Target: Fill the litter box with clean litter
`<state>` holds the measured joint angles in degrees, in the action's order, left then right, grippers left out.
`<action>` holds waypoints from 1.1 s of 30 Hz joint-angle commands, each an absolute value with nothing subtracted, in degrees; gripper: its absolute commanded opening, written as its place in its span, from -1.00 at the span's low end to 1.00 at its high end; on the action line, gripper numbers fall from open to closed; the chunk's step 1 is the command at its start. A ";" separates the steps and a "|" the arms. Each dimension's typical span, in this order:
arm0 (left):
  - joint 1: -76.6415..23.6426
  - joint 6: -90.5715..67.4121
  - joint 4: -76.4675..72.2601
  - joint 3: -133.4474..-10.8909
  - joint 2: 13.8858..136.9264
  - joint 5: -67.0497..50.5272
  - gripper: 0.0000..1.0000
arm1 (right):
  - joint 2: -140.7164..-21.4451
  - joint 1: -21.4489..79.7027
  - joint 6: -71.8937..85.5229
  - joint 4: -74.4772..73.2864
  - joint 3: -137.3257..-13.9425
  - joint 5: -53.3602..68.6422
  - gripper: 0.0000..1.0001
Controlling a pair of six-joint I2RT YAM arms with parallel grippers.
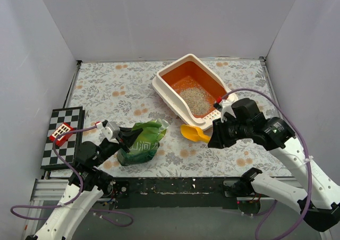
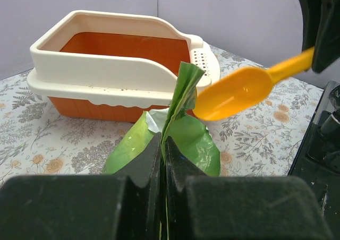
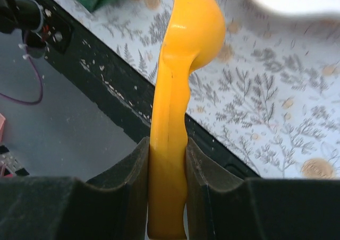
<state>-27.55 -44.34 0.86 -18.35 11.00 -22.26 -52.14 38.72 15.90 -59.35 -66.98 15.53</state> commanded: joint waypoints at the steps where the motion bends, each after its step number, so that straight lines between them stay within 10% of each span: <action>1: -27.51 -43.68 -0.35 -19.34 10.55 -21.53 -1.00 | -48.44 39.02 19.86 -55.91 -58.64 20.39 -0.97; 25: -27.51 -43.94 -0.26 -19.07 10.37 -21.71 -1.00 | -49.91 38.94 41.13 -10.73 -24.35 9.85 -0.95; 33: -27.51 -43.86 -0.35 -19.16 10.46 -21.80 -1.00 | -57.48 38.94 36.92 -13.70 -30.40 3.35 -0.11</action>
